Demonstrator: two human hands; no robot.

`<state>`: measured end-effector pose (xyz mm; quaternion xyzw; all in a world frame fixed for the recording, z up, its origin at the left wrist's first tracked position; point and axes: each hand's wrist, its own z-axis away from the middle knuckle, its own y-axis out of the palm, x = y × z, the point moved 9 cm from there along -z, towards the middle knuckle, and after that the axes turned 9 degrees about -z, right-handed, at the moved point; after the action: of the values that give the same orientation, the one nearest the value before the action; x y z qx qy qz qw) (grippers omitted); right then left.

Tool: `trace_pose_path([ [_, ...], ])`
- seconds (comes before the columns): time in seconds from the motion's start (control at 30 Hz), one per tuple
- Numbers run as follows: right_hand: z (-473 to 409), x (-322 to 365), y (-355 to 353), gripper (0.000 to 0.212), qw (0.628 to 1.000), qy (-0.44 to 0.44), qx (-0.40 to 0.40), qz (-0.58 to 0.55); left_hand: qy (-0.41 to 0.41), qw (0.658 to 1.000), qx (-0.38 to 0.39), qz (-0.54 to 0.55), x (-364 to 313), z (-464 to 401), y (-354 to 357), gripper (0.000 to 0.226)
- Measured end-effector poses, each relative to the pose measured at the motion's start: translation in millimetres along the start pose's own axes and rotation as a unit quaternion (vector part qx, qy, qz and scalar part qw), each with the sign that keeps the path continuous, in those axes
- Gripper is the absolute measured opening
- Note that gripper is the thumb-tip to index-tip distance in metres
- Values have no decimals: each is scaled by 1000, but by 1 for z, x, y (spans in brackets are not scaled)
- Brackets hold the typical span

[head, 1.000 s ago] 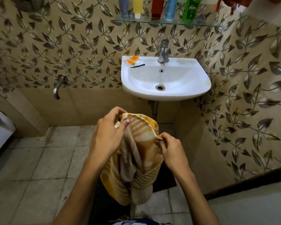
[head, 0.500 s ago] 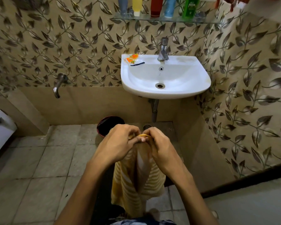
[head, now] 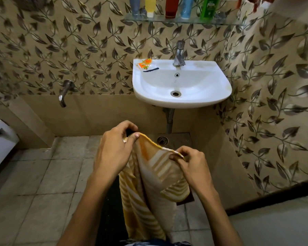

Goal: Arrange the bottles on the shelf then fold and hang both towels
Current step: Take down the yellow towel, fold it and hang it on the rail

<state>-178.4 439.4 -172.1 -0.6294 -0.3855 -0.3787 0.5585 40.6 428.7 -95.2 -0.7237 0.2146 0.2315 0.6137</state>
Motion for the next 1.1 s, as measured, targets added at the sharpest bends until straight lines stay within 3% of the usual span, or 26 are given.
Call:
trace_pose_path([
  [0.1, 2, 13, 15, 10, 998, -26, 48, 19, 25, 988, 153, -7, -3, 5, 38, 60],
  [0.13, 3, 19, 19, 10, 997, -40, 60, 15, 48, 978, 204, -15, -8, 10, 52, 65],
  [0.2, 3, 30, 24, 9, 995, -60, 78, -4, 84, 961, 261, -32, -16, 19, 74, 50],
  [0.3, 3, 36, 28, 10, 994, -61, 87, -20, 112, 963, 234, -78, -22, 17, 80, 11],
  [0.4, 4, 38, 26, 9, 994, -73, 69, -35, 109, 974, 185, -75, -21, 10, 71, 15],
  [0.53, 2, 32, 16, 32, 997, -79, 21, 12, 112, 985, 123, -36, -25, 7, 52, 14],
  [0.67, 0, 1, 1, 31, 997, 24, -33, 72, 81, 997, 11, 2, -22, 2, 19, 11],
  [0.77, 0, -18, -6, 15, 992, 87, -24, 88, 41, 998, -35, 12, -12, -1, 8, 11],
  [0.87, 0, -4, -1, 18, 996, 64, 12, 68, -10, 999, -14, 32, 2, -1, 16, 12],
  [1.0, 4, 24, 14, 24, 998, 17, 52, 45, 0, 996, 80, 48, -1, 5, 43, 44],
  [1.1, 5, 30, 26, 23, 997, 26, 66, -29, 0, 990, 118, 73, -9, 8, 59, 23],
])
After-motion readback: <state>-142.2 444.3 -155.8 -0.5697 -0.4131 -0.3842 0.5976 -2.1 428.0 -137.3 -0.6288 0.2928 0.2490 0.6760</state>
